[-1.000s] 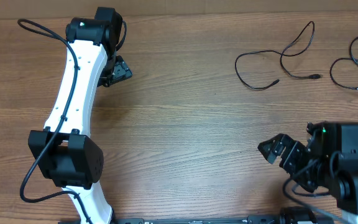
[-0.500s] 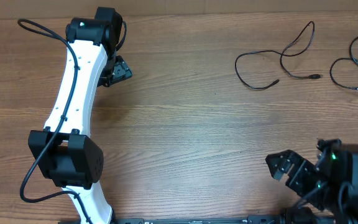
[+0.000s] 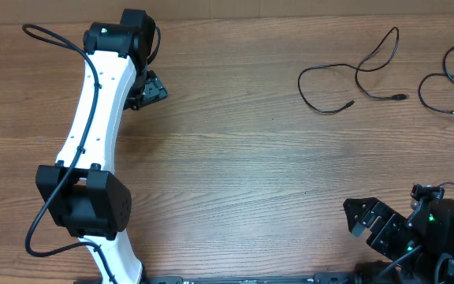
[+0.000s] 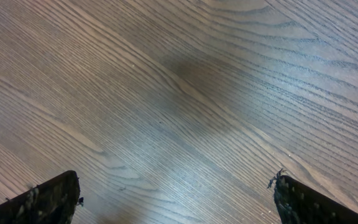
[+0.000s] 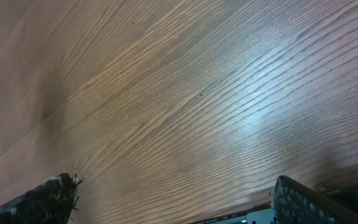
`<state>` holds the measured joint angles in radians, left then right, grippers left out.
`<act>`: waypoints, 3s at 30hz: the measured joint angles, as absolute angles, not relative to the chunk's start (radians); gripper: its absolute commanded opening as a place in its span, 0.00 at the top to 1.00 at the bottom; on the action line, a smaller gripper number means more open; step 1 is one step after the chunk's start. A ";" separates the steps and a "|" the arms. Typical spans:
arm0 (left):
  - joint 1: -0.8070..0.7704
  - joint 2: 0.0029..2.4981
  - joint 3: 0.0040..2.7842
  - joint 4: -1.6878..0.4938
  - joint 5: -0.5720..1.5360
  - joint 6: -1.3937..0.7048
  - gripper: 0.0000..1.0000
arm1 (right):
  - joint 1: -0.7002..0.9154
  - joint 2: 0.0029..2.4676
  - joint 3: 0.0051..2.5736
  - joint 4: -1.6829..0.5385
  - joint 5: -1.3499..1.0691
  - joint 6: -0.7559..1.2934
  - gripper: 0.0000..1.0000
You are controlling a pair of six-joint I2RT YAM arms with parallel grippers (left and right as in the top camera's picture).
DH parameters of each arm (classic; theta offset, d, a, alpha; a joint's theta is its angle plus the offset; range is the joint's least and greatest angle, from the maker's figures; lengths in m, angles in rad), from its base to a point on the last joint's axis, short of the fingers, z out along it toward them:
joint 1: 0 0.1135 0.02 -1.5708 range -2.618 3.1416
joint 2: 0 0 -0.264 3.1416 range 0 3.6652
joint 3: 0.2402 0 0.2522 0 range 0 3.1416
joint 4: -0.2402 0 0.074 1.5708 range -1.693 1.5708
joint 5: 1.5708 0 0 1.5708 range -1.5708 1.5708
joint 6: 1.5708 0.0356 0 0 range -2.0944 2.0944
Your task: Untangle cables
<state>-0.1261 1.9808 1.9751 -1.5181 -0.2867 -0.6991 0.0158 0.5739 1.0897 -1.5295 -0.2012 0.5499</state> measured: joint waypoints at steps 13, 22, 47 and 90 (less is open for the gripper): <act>-0.126 1.981 1.975 -1.518 -0.287 -0.699 0.01 | 0.015 0.568 1.052 -1.264 -0.176 0.498 0.00; -0.126 1.981 1.975 -1.518 -0.287 -0.699 0.01 | 0.016 0.411 0.817 -0.977 -0.176 0.437 0.00; -0.126 1.981 1.975 -1.518 -0.287 -0.699 0.01 | 0.022 0.015 0.321 -0.321 -0.175 0.417 0.00; -0.126 1.981 1.975 -1.518 -0.287 -0.699 0.01 | 0.022 0.015 0.019 -0.080 -0.115 0.257 0.00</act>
<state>-0.1261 1.9808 1.9747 -1.5181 -0.2867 -0.6991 0.0216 0.0147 0.0185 -0.0803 -0.1146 0.2565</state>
